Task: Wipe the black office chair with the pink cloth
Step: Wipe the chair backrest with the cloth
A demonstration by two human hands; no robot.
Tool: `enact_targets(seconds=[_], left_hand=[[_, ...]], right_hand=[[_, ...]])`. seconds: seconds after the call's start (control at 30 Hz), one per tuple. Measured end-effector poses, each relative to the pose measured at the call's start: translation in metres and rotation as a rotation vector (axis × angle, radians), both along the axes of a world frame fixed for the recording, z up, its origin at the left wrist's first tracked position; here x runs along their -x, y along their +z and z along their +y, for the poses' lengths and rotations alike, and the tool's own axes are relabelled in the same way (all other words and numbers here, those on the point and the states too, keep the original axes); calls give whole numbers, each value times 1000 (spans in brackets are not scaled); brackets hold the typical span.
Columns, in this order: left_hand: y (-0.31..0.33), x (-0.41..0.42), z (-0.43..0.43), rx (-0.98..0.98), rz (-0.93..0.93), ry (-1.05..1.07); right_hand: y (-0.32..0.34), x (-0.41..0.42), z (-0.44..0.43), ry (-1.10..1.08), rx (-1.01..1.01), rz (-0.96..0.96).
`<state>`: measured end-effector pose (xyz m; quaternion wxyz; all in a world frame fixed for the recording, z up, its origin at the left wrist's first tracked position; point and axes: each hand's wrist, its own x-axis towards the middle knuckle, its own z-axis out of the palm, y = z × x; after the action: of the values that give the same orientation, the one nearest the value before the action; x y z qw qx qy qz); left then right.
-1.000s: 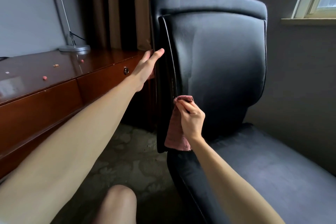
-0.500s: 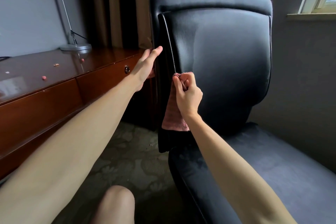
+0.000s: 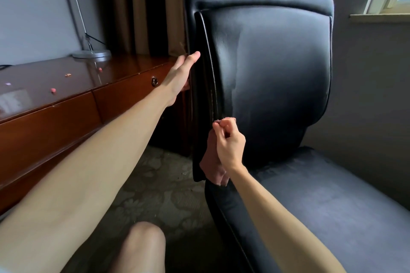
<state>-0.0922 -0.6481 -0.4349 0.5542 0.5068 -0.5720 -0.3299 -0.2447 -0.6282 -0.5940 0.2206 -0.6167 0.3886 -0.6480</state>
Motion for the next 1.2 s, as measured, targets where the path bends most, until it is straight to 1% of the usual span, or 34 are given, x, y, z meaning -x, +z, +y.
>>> enact_targets(seconds=[0.17,0.27,0.33,0.4,0.5,0.57,0.63,0.77,0.87,0.93,1.07,1.2], left_hand=[[1,2,-3,-8,-8,14],[0,1,-7,5,-10,4],[-3,0,-11,24,-22,1],[-4,0,-11,13,-41,4],[-4,1,-7,-13,-22,26],[-4,0,-7,-11,-14,17],[-4,0,-7,-4,-7,-9],[-5,-3,-11,-6,-17,-33],[-3,0,-6,-21,-19,-35],[-2,0,-3,-31,-19,-22],[-2,0,-3,-23,6,0],[-4,-3,-8,-23,3,7]], right_hand=[[30,0,-10,-16,50,27],[45,1,-12,-4,147,4],[68,1,-17,-28,230,-21],[96,-4,-27,-55,247,-28],[119,-12,-44,-134,233,79],[114,-15,-46,-171,252,121],[96,-12,-41,-150,264,111],[51,-2,-30,-116,214,114],[52,-2,-30,-141,218,157],[67,-6,-32,-160,236,161],[107,-14,-42,-160,264,107],[161,-18,-63,-177,236,50]])
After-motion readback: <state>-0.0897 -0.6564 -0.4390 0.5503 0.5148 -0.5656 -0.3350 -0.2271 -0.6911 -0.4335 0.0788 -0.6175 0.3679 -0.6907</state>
